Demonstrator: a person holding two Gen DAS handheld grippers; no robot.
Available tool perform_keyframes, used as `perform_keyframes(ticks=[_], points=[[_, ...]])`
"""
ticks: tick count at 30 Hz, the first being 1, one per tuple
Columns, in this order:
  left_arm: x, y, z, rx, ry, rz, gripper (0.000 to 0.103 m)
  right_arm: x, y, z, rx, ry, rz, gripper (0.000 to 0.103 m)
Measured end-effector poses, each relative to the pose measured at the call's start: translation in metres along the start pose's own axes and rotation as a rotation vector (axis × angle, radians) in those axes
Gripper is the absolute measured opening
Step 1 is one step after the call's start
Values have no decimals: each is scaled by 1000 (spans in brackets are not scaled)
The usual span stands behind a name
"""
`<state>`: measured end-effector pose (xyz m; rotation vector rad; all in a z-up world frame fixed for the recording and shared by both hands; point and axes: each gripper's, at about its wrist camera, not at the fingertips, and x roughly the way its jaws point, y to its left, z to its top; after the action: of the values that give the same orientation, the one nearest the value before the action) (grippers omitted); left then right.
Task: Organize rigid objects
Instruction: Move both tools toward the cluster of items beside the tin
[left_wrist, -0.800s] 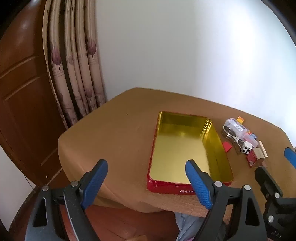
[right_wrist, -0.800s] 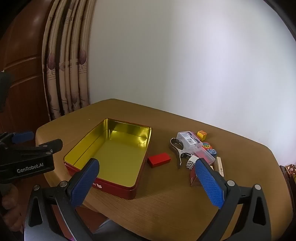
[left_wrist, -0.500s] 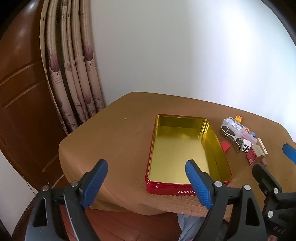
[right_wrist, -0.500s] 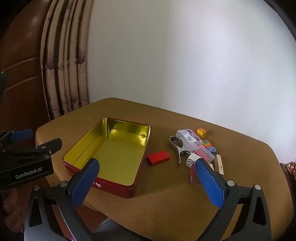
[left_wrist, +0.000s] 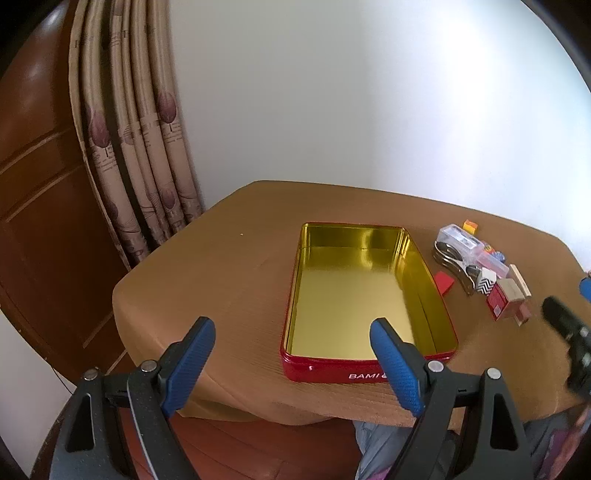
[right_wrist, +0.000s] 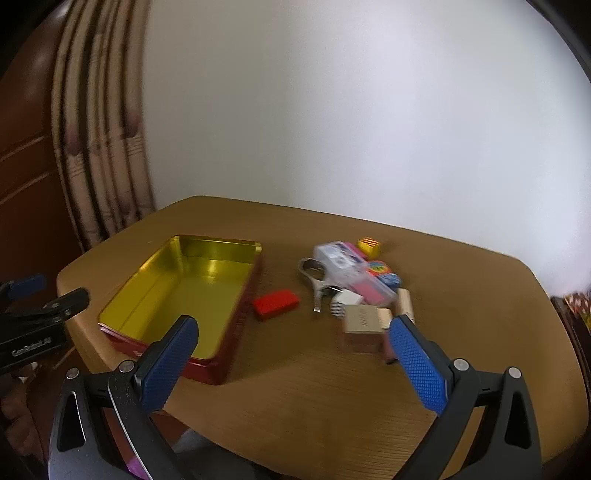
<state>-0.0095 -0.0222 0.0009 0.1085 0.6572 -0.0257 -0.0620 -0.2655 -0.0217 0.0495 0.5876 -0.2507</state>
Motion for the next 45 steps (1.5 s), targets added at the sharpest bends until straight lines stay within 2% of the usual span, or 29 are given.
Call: perform_keyframes(ticks=[8, 12, 14, 19, 24, 30, 34, 37, 40, 45], points=[[4, -13, -2, 35, 37, -18, 88, 9, -80, -3, 97, 64, -100, 102], [8, -34, -5, 96, 69, -13, 88, 20, -130, -16, 191, 123, -157, 103], [11, -47, -6, 112, 97, -36, 88, 27, -157, -25, 246, 152, -170, 103], [19, -81, -2, 156, 145, -78, 88, 38, -198, -40, 292, 202, -228, 103], [29, -117, 9, 222, 167, -116, 88, 52, -222, -49, 301, 236, -253, 103], [48, -165, 27, 320, 205, -188, 88, 71, -241, -63, 336, 295, -240, 103], [70, -195, 40, 403, 242, -255, 88, 81, -250, -72, 389, 330, -190, 103], [93, -213, 49, 446, 280, -277, 88, 82, -251, -69, 390, 320, -175, 103], [112, -224, 55, 483, 295, -279, 88, 84, -251, -68, 383, 320, -168, 103], [148, -227, 63, 534, 382, -300, 88, 85, -253, -67, 382, 324, -154, 103]])
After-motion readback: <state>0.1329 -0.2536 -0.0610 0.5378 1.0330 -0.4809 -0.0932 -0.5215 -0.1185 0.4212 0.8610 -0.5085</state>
